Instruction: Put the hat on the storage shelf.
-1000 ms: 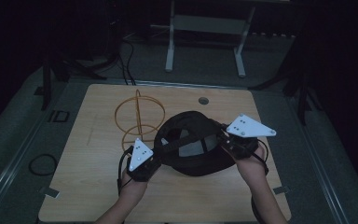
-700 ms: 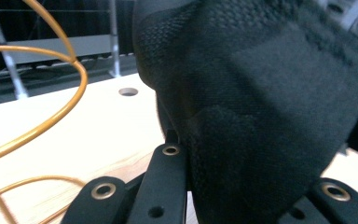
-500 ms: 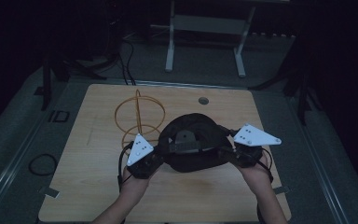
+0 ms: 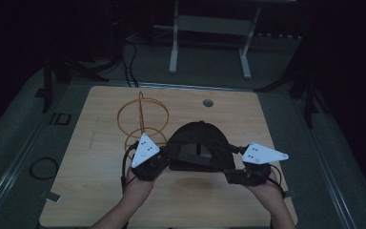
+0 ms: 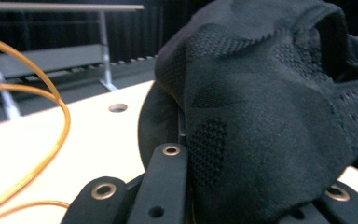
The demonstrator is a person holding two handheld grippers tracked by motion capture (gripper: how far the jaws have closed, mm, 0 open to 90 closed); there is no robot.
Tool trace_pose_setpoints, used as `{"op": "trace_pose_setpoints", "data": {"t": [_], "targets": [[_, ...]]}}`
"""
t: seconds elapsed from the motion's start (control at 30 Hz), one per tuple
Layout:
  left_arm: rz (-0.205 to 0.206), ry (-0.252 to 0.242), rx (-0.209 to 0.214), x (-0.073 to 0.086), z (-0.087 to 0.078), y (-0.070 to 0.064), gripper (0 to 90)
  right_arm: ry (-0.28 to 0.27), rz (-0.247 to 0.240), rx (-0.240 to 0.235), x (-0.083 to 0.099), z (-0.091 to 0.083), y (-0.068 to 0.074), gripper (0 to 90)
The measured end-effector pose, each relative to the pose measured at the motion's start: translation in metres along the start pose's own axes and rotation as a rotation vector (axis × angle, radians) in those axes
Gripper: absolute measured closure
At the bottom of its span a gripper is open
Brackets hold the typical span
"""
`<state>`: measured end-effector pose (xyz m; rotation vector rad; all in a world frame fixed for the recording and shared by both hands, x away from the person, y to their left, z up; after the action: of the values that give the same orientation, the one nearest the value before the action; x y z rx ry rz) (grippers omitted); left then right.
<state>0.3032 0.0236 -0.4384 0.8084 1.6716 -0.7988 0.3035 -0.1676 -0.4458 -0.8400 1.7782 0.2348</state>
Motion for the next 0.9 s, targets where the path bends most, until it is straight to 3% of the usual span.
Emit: {"op": "trace_pose_setpoints", "data": {"t": [0.2,0.47,0.63,0.73,0.9], "targets": [[0.010,-0.008,-0.001,-0.003,0.000,-0.001,88.9,0.037,-0.040,-0.015,0.015,-0.008,0.009,26.3],[0.018,-0.020,-0.006,-0.006,-0.004,-0.001,88.9,0.043,-0.039,-0.096,0.028,-0.031,0.010,22.8],[0.040,-0.020,0.017,-0.005,-0.006,0.000,88.8,0.027,-0.001,-0.061,0.028,-0.048,-0.009,23.1],[0.081,-0.035,0.050,-0.004,-0.009,0.000,88.8,0.028,0.025,-0.042,0.025,-0.055,-0.023,24.6],[0.131,-0.048,0.087,-0.003,-0.016,0.002,88.8,-0.010,0.016,-0.041,0.016,-0.059,-0.031,29.9]]}}
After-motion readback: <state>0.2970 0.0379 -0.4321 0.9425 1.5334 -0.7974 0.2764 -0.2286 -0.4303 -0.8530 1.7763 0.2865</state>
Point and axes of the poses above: each handheld gripper's, and its own axes: z roughly forward along the jaws, x roughly out of its underside, y roughly to its left, the point moved 8 cm from there along z, roughly forward along the jaws, and after that the axes turned 15 degrees about x, right-handed, at the moved point
